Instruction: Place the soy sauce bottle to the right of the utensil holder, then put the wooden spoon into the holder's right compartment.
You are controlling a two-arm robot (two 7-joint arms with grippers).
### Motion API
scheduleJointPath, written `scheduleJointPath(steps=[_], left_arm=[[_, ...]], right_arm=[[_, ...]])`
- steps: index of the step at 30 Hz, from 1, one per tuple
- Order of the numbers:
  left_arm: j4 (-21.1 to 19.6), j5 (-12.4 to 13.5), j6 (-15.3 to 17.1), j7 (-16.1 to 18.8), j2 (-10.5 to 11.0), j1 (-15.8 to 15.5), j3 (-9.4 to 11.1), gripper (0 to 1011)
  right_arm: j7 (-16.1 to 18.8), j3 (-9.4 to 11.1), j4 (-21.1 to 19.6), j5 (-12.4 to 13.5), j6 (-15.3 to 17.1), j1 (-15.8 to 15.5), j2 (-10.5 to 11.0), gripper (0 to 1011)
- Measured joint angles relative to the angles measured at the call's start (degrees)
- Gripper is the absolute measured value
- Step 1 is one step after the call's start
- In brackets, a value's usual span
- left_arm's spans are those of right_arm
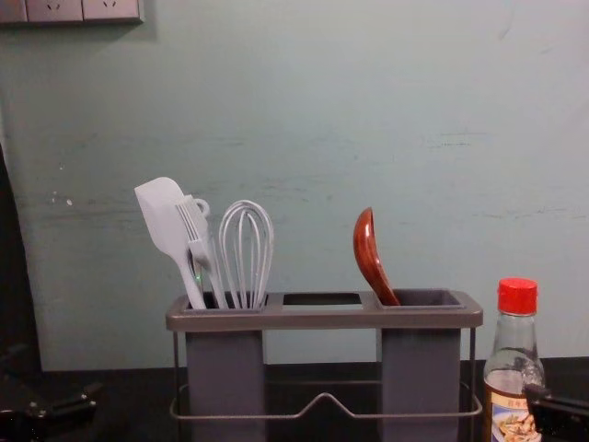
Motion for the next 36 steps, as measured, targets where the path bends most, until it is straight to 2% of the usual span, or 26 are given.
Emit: scheduleJointPath(steps=[36], left_arm=[[0.0, 0.0, 0.0, 0.0, 0.0, 0.0, 0.0, 1011]], right_arm=[[0.0, 0.0, 0.0, 0.0, 0.0, 0.0, 0.0, 1003]])
